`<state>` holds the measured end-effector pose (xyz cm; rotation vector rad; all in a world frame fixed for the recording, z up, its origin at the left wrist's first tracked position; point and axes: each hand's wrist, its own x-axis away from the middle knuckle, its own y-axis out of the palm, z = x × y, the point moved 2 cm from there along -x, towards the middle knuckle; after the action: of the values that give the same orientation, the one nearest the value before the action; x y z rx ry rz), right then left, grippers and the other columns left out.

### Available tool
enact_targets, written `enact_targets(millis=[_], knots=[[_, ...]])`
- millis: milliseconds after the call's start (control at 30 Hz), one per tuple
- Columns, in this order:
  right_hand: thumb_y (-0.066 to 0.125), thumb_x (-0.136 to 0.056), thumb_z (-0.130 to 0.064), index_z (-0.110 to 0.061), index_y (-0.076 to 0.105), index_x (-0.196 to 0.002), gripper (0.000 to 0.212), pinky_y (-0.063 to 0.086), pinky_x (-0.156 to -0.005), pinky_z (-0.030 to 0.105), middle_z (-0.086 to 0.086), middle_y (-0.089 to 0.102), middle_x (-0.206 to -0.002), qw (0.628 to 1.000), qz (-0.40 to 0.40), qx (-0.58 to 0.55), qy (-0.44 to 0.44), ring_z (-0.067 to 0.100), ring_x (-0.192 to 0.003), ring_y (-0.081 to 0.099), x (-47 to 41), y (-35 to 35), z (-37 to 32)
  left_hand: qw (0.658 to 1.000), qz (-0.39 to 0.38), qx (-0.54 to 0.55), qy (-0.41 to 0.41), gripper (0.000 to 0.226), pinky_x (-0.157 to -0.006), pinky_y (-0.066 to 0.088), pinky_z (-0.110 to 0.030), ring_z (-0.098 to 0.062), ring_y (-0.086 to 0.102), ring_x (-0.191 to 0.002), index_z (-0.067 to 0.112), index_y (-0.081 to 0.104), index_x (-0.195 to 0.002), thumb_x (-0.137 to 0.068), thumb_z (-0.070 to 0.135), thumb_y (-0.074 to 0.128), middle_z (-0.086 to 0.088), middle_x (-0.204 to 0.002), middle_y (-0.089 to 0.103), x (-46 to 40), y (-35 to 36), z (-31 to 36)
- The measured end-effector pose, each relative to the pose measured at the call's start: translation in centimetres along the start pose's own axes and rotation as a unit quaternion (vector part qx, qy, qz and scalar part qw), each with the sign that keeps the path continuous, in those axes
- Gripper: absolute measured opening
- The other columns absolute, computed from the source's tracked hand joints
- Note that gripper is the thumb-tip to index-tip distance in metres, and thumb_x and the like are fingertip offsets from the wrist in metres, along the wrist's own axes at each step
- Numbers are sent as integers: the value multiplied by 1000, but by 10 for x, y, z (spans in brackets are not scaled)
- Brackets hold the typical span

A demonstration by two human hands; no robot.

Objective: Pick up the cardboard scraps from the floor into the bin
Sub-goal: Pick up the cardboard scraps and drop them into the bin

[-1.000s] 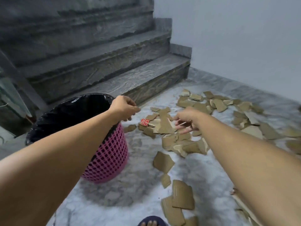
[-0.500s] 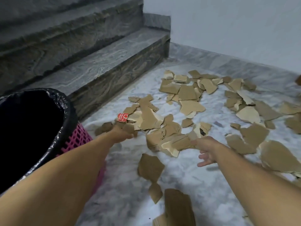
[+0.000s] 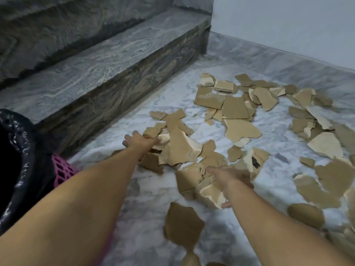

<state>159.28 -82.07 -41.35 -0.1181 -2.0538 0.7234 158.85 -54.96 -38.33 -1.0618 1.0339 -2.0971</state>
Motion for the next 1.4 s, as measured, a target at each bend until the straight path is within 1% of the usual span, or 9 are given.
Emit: enact_targets(millis=[100, 233, 333, 500, 767, 867, 967, 1100, 1400], knots=[[88, -54, -43, -12, 16, -144, 119, 45, -85, 37, 26, 26, -139, 982, 45, 167, -71, 41, -118, 38, 0, 16, -14, 999, -33, -31, -17, 102, -110, 24, -50, -38, 16, -140, 18, 29, -147, -68, 76, 61, -17, -153, 16, -14, 9, 1], [74, -79, -31, -20, 30, -136, 73, 41, -84, 43, 18, 30, -142, 943, 48, 280, -170, 37, -129, 31, 0, 35, -26, 995, -89, 3, -45, 115, -111, 23, -59, -45, 10, -141, 24, 29, -145, -51, 78, 68, -16, -156, 9, -24, 21, -9], [68, -81, -18, -23, 37, -128, 56, 40, -91, 46, 16, 32, -138, 927, 22, 303, -221, 36, -129, 29, -2, 39, -28, 997, -54, -43, -30, 93, -111, 28, -50, -40, 19, -138, 16, 33, -137, -64, 57, 74, -17, -145, 23, -14, 28, -9], [79, -67, -9, -26, 38, -126, 74, 43, -94, 41, 12, 31, -135, 913, -63, 317, -250, 36, -128, 31, -3, 23, -43, 998, -21, -59, -6, 80, -103, 34, -38, -33, 32, -128, 14, 36, -132, -69, 45, 75, -16, -135, 34, -4, 33, -10], [91, -47, -55, -38, -15, -150, 149, 23, -115, 56, 21, -13, -155, 879, -111, 384, -261, 45, -145, -4, 8, 30, -38, 990, -140, 22, 18, 33, -102, 42, -42, -37, 36, -120, 27, 57, -109, -78, 36, 58, -9, -111, 42, 23, 41, -7], [89, -45, -60, -33, -11, -150, 147, 27, -111, 54, 21, -2, -155, 885, -75, 373, -267, 43, -144, 3, 9, 30, -37, 989, -34, 141, -13, 39, -97, 49, -42, -33, 54, -115, 22, 69, -100, -67, 43, 64, -11, -114, 61, 30, 35, -15], [84, -45, -69, -21, -1, -150, 143, 28, -109, 51, 21, 7, -154, 911, -29, 330, -245, 42, -142, 8, 8, 23, -40, 993, 105, 9, -46, 80, -110, 27, -54, -34, 24, -138, 27, 49, -136, -67, 63, 70, -10, -148, 28, 34, 26, -31], [81, -41, -75, -16, -9, -152, 155, 17, -116, 50, 28, -2, -155, 955, -39, 243, -163, 45, -145, 0, 5, 24, -33, 991, -34, 25, -128, 124, -114, 4, -62, -40, -16, -145, 35, 11, -152, -52, 82, 67, -7, -160, -18, 32, 37, -48], [84, -51, -56, -7, 34, -129, 105, 39, -89, 47, 16, 30, -133, 970, 44, 194, -143, 34, -122, 32, 12, 35, -20, 997, 2, -31, -64, 91, -106, 31, -45, -31, 30, -124, 25, 45, -124, -49, 57, 85, -10, -133, 30, 56, 57, -46]])
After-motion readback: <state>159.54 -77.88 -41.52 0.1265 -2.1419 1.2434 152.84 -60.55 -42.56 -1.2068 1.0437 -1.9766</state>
